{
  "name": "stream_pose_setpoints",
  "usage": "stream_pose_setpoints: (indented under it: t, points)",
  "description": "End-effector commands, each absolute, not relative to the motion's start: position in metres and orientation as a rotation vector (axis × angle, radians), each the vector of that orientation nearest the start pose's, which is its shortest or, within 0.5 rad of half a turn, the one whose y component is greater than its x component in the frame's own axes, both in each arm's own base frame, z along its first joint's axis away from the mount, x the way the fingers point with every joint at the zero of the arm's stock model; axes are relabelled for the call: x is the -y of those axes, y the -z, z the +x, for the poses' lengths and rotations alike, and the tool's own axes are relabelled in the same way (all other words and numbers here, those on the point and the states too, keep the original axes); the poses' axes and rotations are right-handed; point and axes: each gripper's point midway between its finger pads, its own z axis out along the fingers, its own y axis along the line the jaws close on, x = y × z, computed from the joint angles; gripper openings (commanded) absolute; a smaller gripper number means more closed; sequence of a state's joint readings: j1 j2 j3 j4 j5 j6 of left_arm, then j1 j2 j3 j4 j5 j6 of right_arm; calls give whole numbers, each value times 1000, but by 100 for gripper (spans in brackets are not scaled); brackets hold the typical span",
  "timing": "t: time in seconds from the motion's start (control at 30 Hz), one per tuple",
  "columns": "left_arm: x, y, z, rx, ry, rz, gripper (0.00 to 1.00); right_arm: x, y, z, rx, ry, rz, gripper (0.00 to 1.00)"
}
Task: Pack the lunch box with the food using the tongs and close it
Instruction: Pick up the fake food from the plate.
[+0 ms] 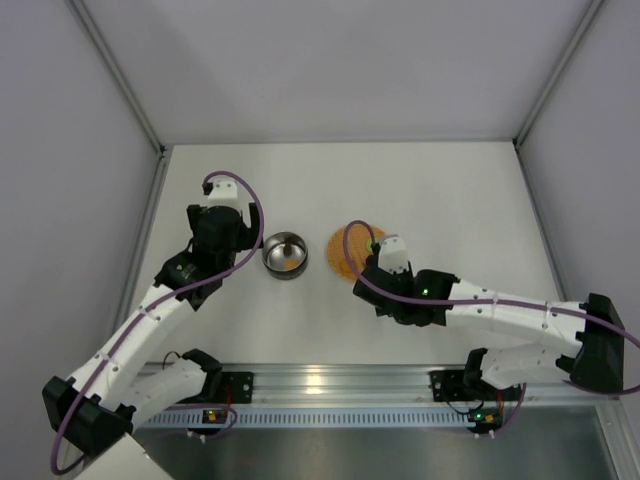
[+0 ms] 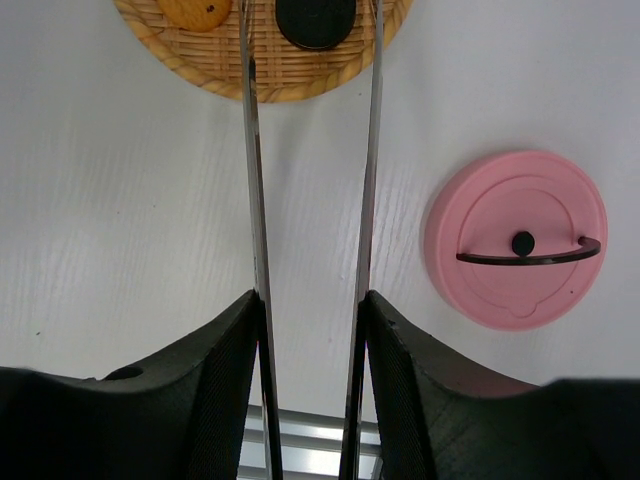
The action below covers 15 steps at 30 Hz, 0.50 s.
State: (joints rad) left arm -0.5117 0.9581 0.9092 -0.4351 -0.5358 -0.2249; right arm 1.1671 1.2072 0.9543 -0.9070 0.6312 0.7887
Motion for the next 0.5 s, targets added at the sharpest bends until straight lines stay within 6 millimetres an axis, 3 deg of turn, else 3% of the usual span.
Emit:
stream_pose_setpoints:
  t: [0.0,0.47]
  points:
    - [77,-255,303,-1939,-47,-50,99,-191,-135,175,-2368,36,-267,45]
    - [78,-255,303,-1941,-49,-46,99,-195,-132,176,-2374,35,-279,41]
